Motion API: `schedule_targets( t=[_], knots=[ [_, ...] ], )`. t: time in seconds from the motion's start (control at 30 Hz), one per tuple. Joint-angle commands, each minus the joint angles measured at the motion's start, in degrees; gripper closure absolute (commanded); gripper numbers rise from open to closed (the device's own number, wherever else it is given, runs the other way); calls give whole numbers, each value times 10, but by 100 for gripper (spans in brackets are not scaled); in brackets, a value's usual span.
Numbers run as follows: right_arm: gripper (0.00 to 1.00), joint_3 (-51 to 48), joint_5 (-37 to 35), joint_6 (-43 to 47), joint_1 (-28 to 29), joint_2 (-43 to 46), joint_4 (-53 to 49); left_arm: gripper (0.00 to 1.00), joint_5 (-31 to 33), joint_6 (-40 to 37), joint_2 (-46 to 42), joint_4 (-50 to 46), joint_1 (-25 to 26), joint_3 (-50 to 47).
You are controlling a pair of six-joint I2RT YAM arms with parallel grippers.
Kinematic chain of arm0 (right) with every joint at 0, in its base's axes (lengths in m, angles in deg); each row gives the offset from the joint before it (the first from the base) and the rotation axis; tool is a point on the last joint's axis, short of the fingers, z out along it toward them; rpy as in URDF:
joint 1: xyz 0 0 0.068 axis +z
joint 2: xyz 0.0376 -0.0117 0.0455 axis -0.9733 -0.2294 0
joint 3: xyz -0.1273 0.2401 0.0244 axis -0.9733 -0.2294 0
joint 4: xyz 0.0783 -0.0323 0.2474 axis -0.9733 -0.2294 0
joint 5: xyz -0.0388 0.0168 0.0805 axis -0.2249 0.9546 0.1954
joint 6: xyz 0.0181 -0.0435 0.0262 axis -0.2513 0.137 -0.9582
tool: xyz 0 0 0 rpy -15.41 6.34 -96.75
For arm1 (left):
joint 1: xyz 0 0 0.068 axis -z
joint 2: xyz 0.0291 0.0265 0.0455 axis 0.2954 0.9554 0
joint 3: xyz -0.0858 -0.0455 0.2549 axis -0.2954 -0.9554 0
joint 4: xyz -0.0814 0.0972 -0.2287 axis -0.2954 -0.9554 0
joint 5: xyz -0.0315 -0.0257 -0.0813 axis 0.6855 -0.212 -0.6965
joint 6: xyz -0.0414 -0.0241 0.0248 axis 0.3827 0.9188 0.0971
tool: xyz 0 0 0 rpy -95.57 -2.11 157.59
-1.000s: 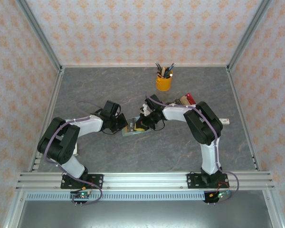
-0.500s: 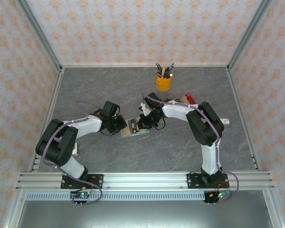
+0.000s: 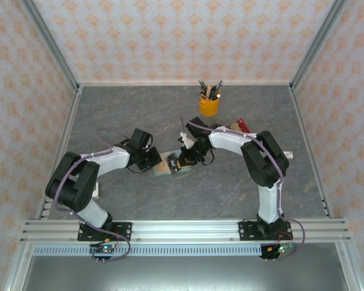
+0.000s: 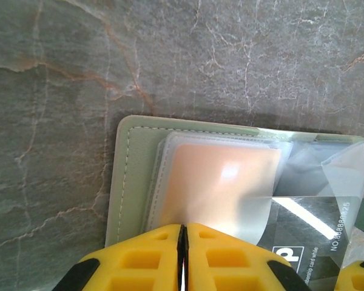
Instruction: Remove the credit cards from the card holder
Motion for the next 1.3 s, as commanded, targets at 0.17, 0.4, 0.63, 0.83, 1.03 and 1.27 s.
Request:
schedule_targets(
  t=[0.17,0.4,0.63,0.83,1.03,1.27],
  knots=[
    [100,-9,53,-11,-16,20,-5,92,44,-29,33,-28,-10,15],
    [100,-24,86,-31,-19,22,15,93,51,-40,40,-21,-11,28],
    [100,-30,105,-32,-19,22,14,93,57,-53,50,-18,-11,38],
    [100,-49,31,-44,-24,59,17,93,55,-52,58,-15,-12,45],
    [100,-49,-66,-40,-38,133,-11,84,36,-46,33,-28,-11,58],
    [100,-3,-257,-16,-108,175,-104,53,33,-44,-16,-98,-12,114]
  ],
)
